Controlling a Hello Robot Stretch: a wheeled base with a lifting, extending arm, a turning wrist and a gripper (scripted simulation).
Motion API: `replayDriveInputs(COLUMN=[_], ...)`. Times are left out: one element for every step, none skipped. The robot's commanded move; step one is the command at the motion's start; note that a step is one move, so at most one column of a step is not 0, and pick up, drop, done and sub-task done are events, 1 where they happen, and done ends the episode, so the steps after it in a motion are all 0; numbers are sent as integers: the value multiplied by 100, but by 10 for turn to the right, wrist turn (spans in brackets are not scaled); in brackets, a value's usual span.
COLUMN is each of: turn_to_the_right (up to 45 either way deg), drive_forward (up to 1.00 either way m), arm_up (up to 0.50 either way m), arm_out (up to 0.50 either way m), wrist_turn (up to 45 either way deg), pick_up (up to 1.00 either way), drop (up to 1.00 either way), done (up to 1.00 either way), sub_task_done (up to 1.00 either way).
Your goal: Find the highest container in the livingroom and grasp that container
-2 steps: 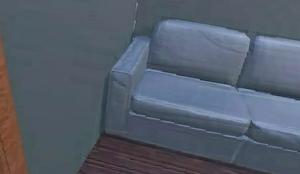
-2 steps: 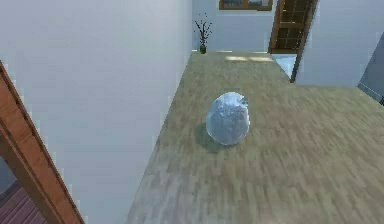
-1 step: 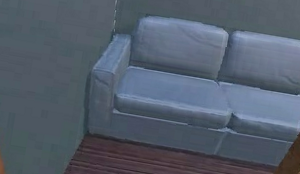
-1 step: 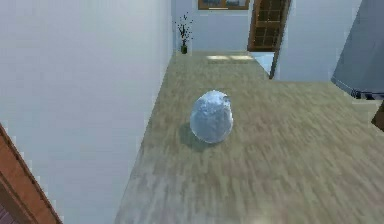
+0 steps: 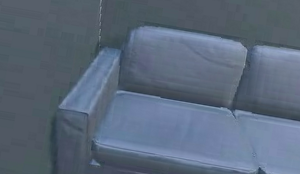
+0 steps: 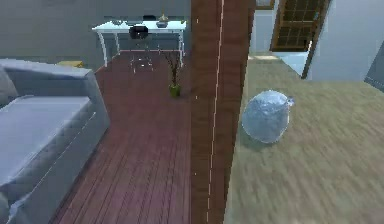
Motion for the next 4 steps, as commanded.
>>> replayDriveInputs(turn_to_the_right=[330,0,450,90], drive_forward=[0,55,0,0], arm_up=[0,0,0,0], arm_out=[0,0,0,0], wrist_turn=[0,0,0,0], pick_up=[0,0,0,0], drop=[0,0,0,0], done=[0,0,0,0], sub_task_done=[0,0,0,0])
